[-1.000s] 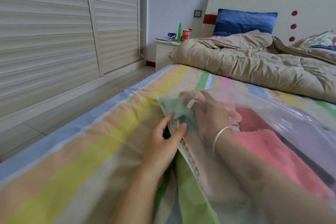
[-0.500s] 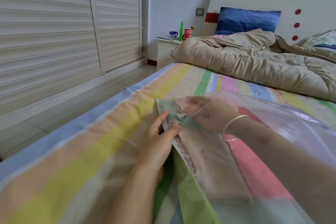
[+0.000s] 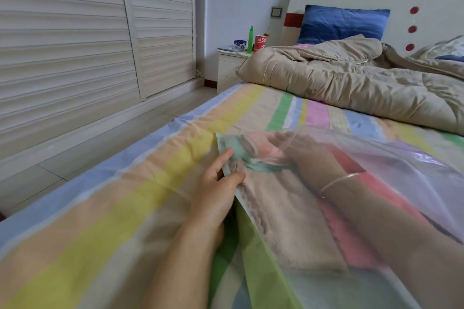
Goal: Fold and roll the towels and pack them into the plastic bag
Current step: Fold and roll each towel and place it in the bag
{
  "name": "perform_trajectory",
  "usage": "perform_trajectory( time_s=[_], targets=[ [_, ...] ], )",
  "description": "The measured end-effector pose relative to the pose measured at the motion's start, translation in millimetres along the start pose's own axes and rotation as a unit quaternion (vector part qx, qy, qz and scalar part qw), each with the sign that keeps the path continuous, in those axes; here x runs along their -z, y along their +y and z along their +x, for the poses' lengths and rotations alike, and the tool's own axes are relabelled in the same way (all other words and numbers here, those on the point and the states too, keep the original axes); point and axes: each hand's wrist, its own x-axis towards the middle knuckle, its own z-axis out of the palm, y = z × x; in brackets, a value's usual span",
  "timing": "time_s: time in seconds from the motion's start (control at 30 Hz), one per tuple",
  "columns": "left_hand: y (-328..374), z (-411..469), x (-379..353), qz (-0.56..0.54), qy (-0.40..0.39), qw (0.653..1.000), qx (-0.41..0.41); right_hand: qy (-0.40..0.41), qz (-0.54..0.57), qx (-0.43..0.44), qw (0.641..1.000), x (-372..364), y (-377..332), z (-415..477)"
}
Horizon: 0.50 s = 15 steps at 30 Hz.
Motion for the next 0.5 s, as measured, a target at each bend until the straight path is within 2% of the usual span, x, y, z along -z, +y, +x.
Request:
perform_trajectory(
  time_s=[0.07, 0.17, 0.23, 0.3, 0.37, 0.43, 0.5],
  targets=[
    [2, 2, 0, 0.010, 0.009, 1.000, -0.002, -0.050, 0.055, -0.032, 0.997, 0, -5, 0],
    [10, -6, 1, 0.033, 0.008, 0.999, -0.011, -0.053, 0.031, -0.055, 0.997, 21, -26, -9],
    [18, -19, 4, 0.093, -0.007, 0.995, -0.016, -0.048, 0.070, -0.074, 0.994, 35, -41, -27],
    [30, -44, 5, 0.203, -0.041, 0.978, -0.014, -0.047, 0.134, -0.110, 0.984, 44, -47, -57],
    [43, -76, 1, 0.354, -0.079, 0.931, -0.029, -0.061, 0.196, -0.121, 0.971, 55, -52, -101],
    [58, -120, -12, 0.498, -0.113, 0.858, -0.062, -0.075, 0.212, -0.109, 0.968, 66, -66, -155],
    [68, -172, -24, 0.566, -0.148, 0.802, -0.121, 0.002, 0.157, -0.090, 0.984, 79, -84, -208]
  ],
)
